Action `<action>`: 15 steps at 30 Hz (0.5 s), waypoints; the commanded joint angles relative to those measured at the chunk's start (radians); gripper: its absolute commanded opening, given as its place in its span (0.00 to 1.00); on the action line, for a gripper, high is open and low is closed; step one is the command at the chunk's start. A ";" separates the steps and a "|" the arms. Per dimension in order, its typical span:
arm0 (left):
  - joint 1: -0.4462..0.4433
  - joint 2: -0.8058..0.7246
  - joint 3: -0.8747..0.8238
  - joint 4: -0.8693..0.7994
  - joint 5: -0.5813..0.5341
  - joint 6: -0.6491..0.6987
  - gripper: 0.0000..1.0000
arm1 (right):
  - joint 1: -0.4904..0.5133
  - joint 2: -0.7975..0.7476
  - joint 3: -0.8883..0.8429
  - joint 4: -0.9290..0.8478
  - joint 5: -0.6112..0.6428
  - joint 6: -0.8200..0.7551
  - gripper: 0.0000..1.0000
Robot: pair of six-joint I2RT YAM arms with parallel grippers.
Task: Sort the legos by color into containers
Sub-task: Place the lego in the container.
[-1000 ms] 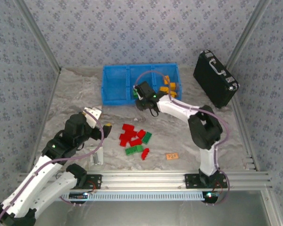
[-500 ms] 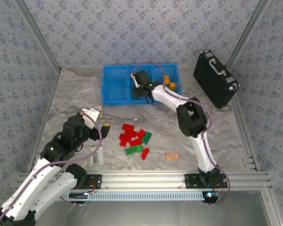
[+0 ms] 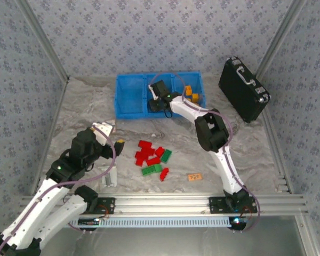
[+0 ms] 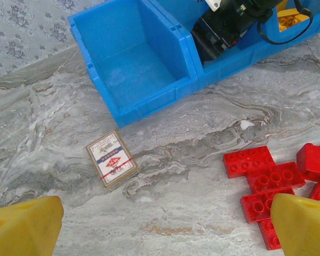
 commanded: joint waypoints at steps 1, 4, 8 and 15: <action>0.008 0.005 0.012 0.005 0.012 0.002 1.00 | -0.001 -0.005 -0.001 -0.014 -0.015 -0.008 0.54; 0.010 0.004 0.014 0.001 0.013 0.001 1.00 | 0.008 -0.065 -0.051 -0.013 -0.011 -0.019 0.61; 0.013 0.005 0.012 0.008 0.015 0.002 1.00 | 0.024 -0.195 -0.161 -0.010 -0.003 -0.025 0.66; 0.022 0.008 0.010 0.012 0.027 0.003 1.00 | 0.106 -0.458 -0.397 -0.026 -0.035 -0.032 0.74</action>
